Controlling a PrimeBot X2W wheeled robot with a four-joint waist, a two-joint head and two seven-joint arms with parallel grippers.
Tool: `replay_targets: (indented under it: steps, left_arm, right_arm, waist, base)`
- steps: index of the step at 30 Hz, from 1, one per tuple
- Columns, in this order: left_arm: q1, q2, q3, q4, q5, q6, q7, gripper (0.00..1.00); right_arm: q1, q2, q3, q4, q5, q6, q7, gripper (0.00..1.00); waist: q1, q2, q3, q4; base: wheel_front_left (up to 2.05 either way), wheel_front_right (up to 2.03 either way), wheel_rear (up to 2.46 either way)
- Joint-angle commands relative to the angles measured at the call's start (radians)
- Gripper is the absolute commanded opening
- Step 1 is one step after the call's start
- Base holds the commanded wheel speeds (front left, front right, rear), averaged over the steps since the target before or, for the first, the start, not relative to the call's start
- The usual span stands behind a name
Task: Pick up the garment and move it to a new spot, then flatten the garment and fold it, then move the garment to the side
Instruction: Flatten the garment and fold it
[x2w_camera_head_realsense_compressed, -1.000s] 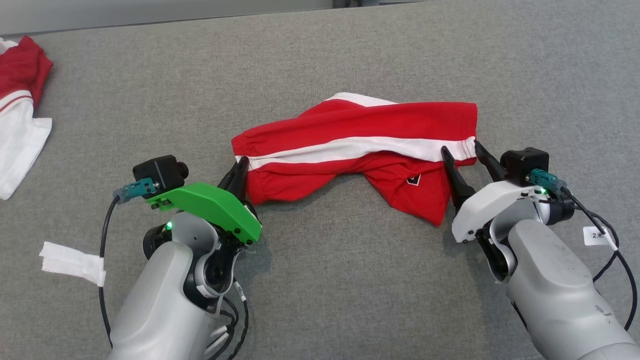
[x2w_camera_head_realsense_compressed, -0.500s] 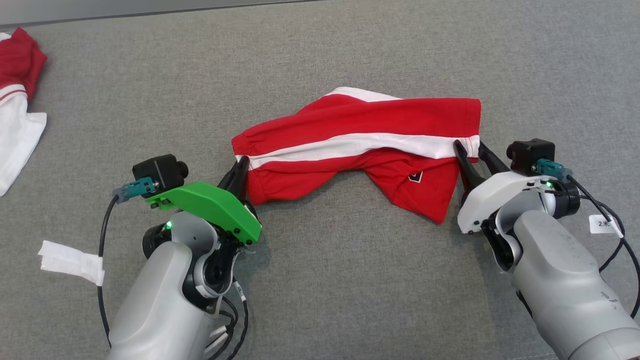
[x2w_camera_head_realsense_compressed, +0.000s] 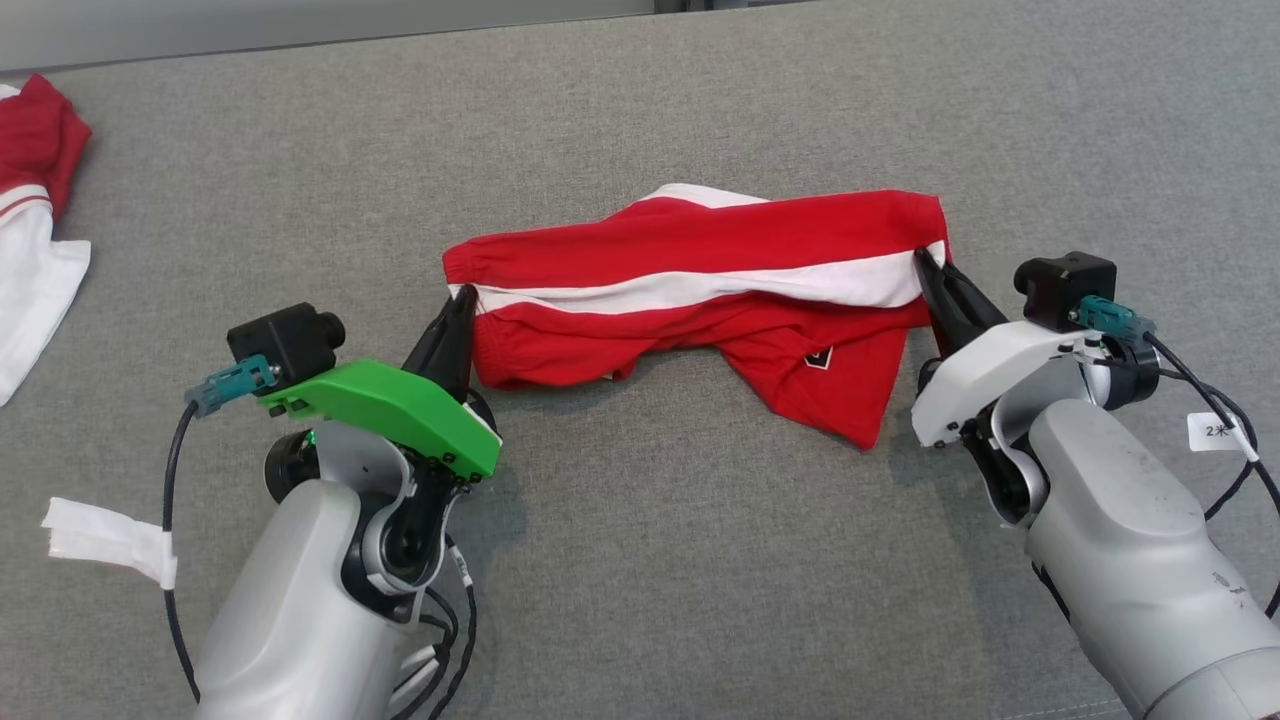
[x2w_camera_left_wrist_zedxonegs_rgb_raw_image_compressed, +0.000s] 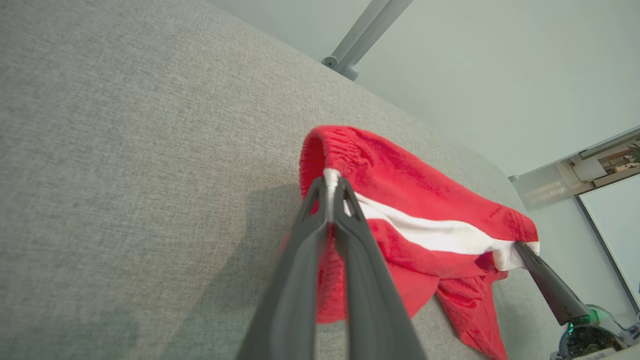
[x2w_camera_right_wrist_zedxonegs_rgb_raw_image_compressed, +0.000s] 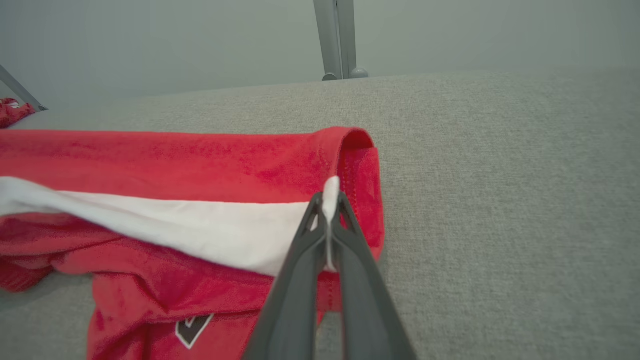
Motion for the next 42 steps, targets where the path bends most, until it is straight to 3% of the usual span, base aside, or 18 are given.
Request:
replay_targets:
  steps: [1,8,13,20,27,30,34,42]
  left_arm:
    - [0.016,0.005,0.010,-0.012,-0.010,-0.020,-0.018,0.00]
    - [0.051,0.015,0.051,-0.094,-0.047,-0.104,-0.105,0.00]
    - [0.089,0.031,0.080,-0.188,-0.064,-0.126,-0.134,0.00]
    - [0.123,0.058,0.118,-0.390,-0.102,-0.106,-0.119,0.00]
    - [0.019,0.109,0.130,-0.516,-0.094,-0.042,-0.016,0.00]
    - [-0.078,0.132,0.127,-0.478,-0.088,-0.026,0.035,0.00]
    - [-0.242,0.139,0.118,-0.353,-0.053,-0.007,0.074,0.00]
    - [-0.606,0.163,0.135,-0.015,0.037,-0.045,0.024,0.00]
  right_arm:
    - [0.019,-0.008,0.005,-0.026,0.016,0.000,-0.003,0.00]
    - [0.083,-0.064,0.019,-0.240,0.131,0.000,-0.003,0.00]
    - [0.142,-0.132,0.004,-0.428,0.198,0.000,-0.003,0.00]
    - [0.235,-0.206,-0.074,-0.731,0.241,0.000,0.041,0.00]
    - [0.252,-0.183,-0.181,-0.963,0.218,0.000,0.174,0.00]
    - [0.181,-0.154,-0.181,-0.957,0.198,0.000,0.228,0.00]
    - [0.035,-0.111,-0.153,-0.840,0.155,0.000,0.252,0.00]
    - [-0.388,0.032,-0.126,-0.481,0.087,0.000,0.114,0.00]
  waist:
    - [0.0000,0.0000,-0.014,-0.009]
    - [0.0000,0.0000,-0.074,-0.034]
    - [0.0000,0.0000,-0.126,-0.052]
    - [0.0000,0.0000,-0.200,-0.074]
    - [0.0000,0.0000,-0.204,-0.094]
    - [0.0000,0.0000,-0.171,-0.105]
    - [0.0000,0.0000,-0.108,-0.122]
    - [0.0000,0.0000,0.040,-0.192]
  base:
    - [0.00,0.00,0.00]
    - [0.00,0.00,0.00]
    - [0.00,0.00,0.00]
    - [0.00,0.00,0.00]
    - [0.00,0.00,0.00]
    - [0.00,0.00,0.00]
    - [0.00,0.00,0.00]
    - [0.00,0.00,0.00]
